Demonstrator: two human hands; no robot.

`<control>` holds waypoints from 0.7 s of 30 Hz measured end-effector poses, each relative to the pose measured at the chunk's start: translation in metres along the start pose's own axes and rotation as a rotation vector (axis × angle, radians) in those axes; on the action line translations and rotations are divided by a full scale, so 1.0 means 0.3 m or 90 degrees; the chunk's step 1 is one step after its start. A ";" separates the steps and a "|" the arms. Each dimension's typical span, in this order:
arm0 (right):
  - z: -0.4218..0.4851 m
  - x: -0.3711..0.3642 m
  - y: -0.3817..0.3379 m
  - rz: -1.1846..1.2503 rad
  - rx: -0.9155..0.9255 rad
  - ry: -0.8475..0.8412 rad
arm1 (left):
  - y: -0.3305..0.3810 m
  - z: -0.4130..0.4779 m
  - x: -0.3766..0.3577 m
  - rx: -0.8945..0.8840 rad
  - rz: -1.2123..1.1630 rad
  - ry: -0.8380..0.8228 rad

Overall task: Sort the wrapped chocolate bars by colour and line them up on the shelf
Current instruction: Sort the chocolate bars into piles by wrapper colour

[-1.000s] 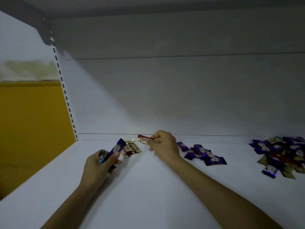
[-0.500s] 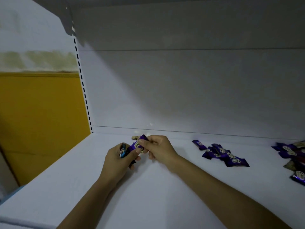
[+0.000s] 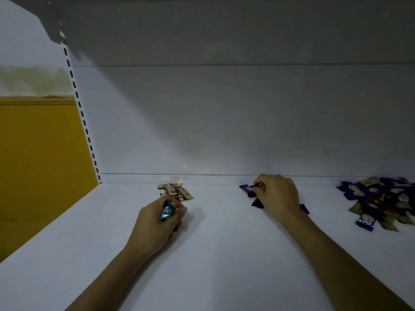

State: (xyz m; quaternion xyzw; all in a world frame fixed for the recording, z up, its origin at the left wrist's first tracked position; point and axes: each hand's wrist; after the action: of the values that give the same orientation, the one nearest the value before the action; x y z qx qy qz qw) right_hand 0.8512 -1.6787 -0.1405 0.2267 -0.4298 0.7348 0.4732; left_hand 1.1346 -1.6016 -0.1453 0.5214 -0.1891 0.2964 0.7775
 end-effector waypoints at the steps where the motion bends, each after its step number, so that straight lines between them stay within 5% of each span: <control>1: 0.002 0.002 -0.007 -0.013 0.007 -0.012 | 0.016 0.004 -0.010 0.000 -0.013 -0.001; 3: 0.000 0.015 -0.046 0.022 0.001 0.016 | 0.052 0.011 -0.032 -0.012 -0.042 -0.004; 5: -0.015 0.026 -0.118 0.244 -0.014 0.051 | 0.081 0.017 -0.059 -0.032 -0.056 -0.008; 8: -0.054 0.028 -0.252 0.650 -0.053 -0.138 | 0.086 0.025 -0.104 -0.059 0.024 0.015; 12: -0.122 -0.039 -0.338 0.617 0.055 -0.325 | 0.049 0.018 -0.121 -0.103 0.116 0.004; 21: -0.110 -0.052 -0.307 0.730 -0.061 -0.317 | 0.055 -0.003 -0.107 -0.077 -0.036 -0.031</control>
State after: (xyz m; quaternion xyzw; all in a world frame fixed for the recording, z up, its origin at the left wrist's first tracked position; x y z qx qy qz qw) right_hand 0.9426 -1.6417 -0.1311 0.1030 -0.6128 0.7770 -0.1009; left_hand 1.0996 -1.6047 -0.1533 0.4860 -0.2107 0.2496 0.8106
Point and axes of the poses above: each hand's wrist, its own z-axis towards the middle knuckle, its own x-axis out of the back of the hand, y = z × x, and after that the axes turned 9 degrees about z, right-handed
